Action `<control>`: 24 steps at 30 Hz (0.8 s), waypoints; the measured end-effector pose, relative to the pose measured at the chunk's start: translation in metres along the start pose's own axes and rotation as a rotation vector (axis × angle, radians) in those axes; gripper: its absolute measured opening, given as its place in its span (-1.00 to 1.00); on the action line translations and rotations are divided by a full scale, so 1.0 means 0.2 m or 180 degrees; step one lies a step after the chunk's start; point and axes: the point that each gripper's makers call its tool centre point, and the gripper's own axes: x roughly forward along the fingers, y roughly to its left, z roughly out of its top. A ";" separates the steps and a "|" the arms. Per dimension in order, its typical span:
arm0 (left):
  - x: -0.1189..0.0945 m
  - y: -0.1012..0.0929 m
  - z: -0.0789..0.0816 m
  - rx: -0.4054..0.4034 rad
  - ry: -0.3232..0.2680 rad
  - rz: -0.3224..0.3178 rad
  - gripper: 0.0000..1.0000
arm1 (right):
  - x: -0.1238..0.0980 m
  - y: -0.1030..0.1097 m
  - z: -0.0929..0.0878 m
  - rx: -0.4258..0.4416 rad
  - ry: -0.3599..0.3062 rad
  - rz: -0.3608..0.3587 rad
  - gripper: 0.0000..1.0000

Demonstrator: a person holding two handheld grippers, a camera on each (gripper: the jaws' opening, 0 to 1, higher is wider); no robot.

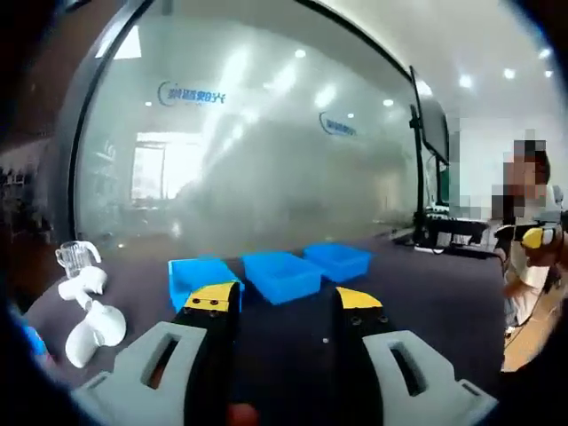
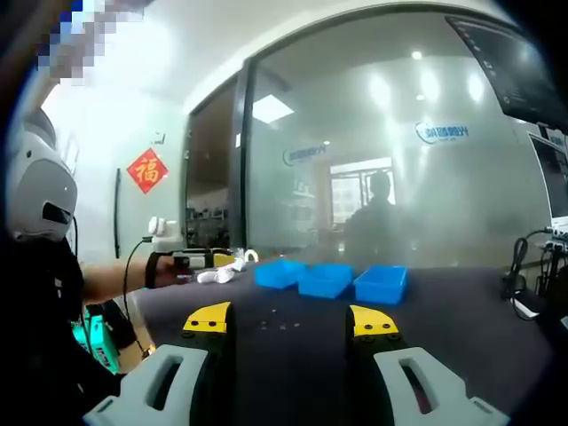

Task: Sort the screws, nuts, and washers into the corresponding bins

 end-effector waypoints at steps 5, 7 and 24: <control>-0.17 -0.04 -0.02 -0.0094 -0.0037 -0.0024 -0.18 | 0.00 0.00 0.00 -0.0009 -0.0006 0.0006 -0.09; -0.23 -0.05 -0.03 -0.0058 -0.0039 -0.0029 -0.18 | 0.00 0.00 0.00 -0.0006 0.0000 0.0000 -0.09; -0.51 -0.14 -0.05 0.0089 0.0128 -0.0301 -0.16 | -0.02 0.00 -0.02 -0.0013 0.0021 -0.0050 -0.09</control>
